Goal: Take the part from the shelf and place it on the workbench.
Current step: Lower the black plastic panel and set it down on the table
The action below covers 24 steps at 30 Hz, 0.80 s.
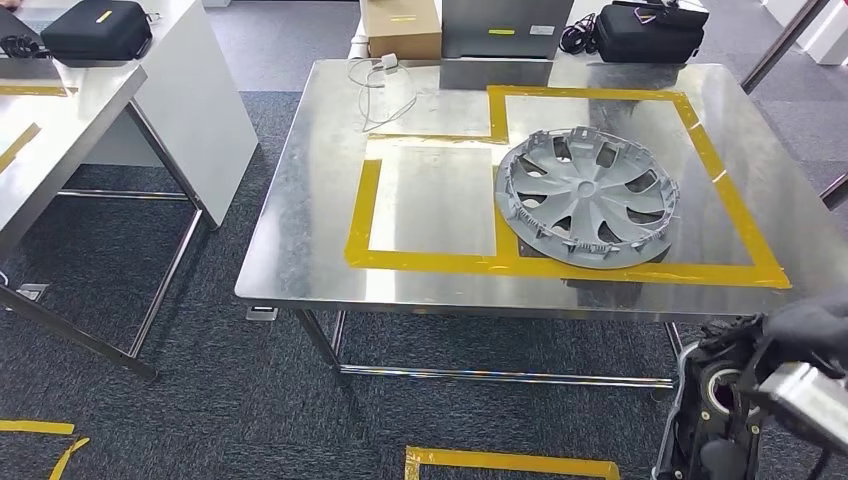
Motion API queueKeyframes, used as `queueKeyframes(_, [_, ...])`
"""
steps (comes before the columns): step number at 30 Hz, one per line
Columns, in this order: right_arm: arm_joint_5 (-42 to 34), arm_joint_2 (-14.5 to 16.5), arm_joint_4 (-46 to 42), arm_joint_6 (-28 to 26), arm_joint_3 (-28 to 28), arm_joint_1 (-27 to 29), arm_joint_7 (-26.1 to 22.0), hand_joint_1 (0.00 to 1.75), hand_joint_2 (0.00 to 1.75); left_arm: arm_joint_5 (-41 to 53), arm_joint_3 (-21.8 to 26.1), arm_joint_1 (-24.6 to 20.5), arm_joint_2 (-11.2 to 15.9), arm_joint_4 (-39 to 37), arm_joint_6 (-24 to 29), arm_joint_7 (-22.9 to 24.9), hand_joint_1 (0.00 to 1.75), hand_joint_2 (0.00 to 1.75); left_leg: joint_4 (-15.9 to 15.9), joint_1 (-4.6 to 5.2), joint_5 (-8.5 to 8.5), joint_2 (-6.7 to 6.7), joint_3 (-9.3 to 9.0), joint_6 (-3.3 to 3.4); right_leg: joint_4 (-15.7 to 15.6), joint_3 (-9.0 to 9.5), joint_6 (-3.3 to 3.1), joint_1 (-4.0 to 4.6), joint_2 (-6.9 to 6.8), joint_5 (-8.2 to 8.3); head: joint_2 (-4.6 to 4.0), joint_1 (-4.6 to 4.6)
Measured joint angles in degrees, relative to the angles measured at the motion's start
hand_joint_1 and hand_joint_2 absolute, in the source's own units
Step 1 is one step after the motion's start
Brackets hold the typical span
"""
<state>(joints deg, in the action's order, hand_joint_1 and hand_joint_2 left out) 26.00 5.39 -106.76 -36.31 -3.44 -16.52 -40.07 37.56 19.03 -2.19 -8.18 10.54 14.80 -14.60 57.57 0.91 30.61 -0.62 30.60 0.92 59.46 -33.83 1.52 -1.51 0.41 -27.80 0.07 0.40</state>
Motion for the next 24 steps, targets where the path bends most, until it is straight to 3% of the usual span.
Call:
queueKeyframes(6, [13.41,3.99,-14.76,-0.01,-0.67,6.31,-0.02,0.0,0.0,0.53,0.12,-0.26,0.03,0.0,-0.73,-0.48,0.0,0.0,-0.01,-0.03,0.03,0.03,-0.18,-0.06,0.0,0.14,-0.01,0.03,0.05,-0.01,0.0,0.01])
queueKeyframes(12, [26.09,7.54,-24.85,-0.01,3.67,12.32,-0.03,0.0,0.0,0.9,0.52,-0.85,0.08,0.0,-0.32,1.08,0.0,0.0,-0.02,-0.03,0.03,0.03,-0.22,-0.06,0.0,0.2,-0.01,0.03,0.05,-0.01,0.0,0.01])
queueKeyframes(24, [27.56,10.65,-28.1,-0.01,5.92,18.1,0.08,0.0,0.0,1.97,1.02,-0.86,0.57,0.0,0.55,0.42,0.0,0.0,0.35,0.27,0.3,0.03,-0.21,0.42,-0.22,0.46,0.37,-0.26,0.05,0.14,0.0,0.0])
